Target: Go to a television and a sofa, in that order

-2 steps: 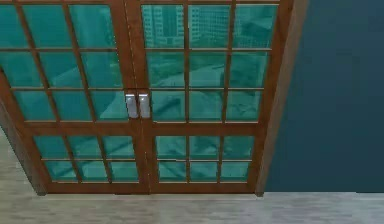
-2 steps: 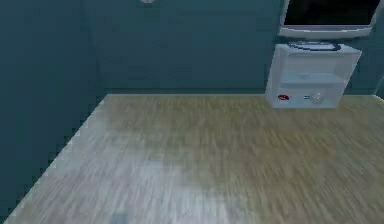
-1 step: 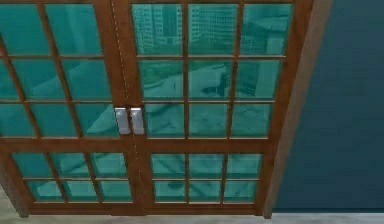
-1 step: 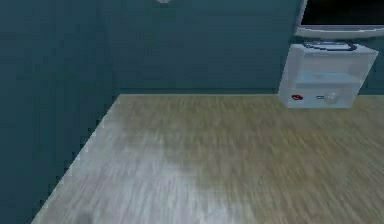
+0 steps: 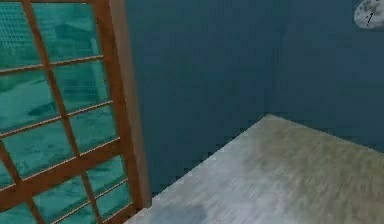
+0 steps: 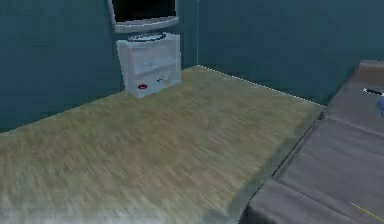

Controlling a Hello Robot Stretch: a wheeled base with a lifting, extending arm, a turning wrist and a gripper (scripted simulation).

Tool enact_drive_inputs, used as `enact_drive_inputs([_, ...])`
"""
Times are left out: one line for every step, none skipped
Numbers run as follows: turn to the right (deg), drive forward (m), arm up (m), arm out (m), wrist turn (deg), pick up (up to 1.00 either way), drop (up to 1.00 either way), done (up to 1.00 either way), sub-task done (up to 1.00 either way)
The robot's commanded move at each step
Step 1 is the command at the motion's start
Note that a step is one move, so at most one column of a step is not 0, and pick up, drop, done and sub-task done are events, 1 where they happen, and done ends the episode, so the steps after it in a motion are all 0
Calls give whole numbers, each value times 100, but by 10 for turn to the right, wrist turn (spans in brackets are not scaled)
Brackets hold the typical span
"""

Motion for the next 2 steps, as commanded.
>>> enact_drive_inputs([420, 0, 0, 0, 0, 0, 0, 0, 0])
enact_drive_inputs([0, 45, 0, 0, 0, 0, 0, 0, 0])
